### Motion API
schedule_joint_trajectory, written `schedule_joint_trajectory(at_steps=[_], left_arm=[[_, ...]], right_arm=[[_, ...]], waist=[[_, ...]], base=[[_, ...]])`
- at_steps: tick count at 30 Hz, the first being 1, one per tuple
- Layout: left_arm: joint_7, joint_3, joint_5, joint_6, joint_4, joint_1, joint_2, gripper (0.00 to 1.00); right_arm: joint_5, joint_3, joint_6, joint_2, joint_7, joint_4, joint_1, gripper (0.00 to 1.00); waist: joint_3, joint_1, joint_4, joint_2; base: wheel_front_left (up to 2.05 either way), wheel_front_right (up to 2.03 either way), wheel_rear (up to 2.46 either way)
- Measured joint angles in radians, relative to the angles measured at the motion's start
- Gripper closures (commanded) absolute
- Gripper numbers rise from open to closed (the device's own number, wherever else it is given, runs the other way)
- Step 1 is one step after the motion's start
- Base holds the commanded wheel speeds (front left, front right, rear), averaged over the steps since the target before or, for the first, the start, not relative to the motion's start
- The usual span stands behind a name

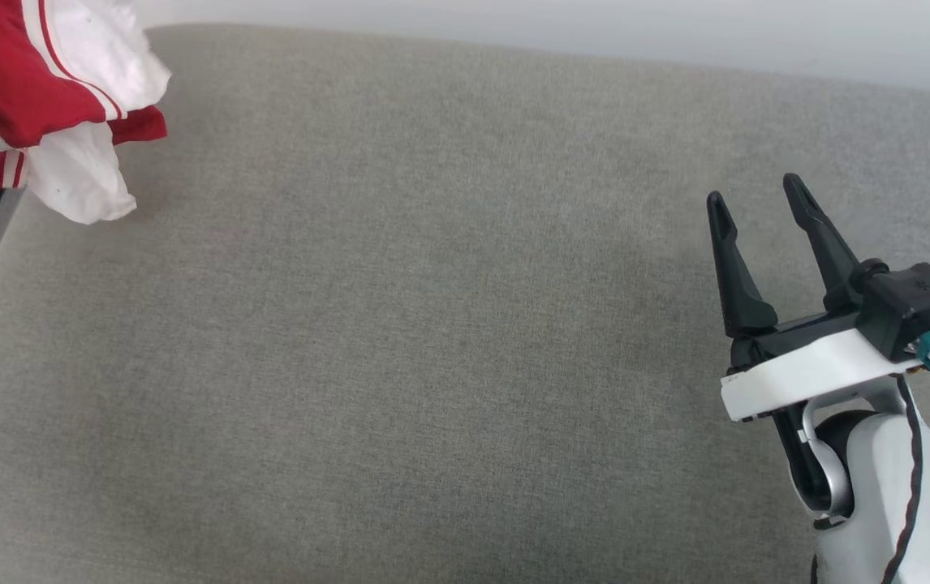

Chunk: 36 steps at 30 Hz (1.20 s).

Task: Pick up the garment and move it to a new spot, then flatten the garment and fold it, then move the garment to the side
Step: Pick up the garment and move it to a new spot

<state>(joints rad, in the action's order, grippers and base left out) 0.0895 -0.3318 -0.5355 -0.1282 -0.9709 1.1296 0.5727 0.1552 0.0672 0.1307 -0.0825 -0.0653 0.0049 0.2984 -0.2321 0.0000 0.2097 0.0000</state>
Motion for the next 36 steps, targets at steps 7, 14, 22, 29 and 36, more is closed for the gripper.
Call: schedule_joint_trajectory(at_steps=[7,14,22,29,36], left_arm=[[0.066,-0.054,-0.033,-0.001,0.215,-0.057,0.075,1.0],[0.174,-0.067,-0.06,0.019,0.501,-0.152,0.146,1.0],[0.311,-0.076,-0.089,0.099,0.828,-0.265,0.182,1.0],[0.437,-0.123,-0.135,0.138,1.024,-0.313,0.151,1.0],[0.541,-0.214,-0.148,0.164,1.125,-0.348,0.093,1.0]], right_arm=[[0.004,-0.029,0.0,0.009,-0.009,-0.009,-0.024,0.0],[0.004,-0.064,0.0,0.015,-0.015,-0.027,-0.043,0.0],[0.005,-0.114,0.0,0.018,-0.031,-0.033,-0.056,0.0],[0.019,-0.143,0.0,0.024,-0.048,-0.031,-0.07,0.0],[0.039,-0.146,0.0,0.029,-0.079,-0.004,-0.083,0.0]], waist=[[0.05,0.0,-0.013,0.0],[0.074,0.0,-0.079,0.0],[0.077,0.0001,-0.188,0.0],[0.073,0.0,-0.279,0.0],[0.054,0.0,-0.378,0.0]], base=[[0.0,0.0,0.0],[0.0,0.0,0.0],[0.0,0.0,0.0],[0.0,0.0,0.0],[0.0,0.0,0.0]])
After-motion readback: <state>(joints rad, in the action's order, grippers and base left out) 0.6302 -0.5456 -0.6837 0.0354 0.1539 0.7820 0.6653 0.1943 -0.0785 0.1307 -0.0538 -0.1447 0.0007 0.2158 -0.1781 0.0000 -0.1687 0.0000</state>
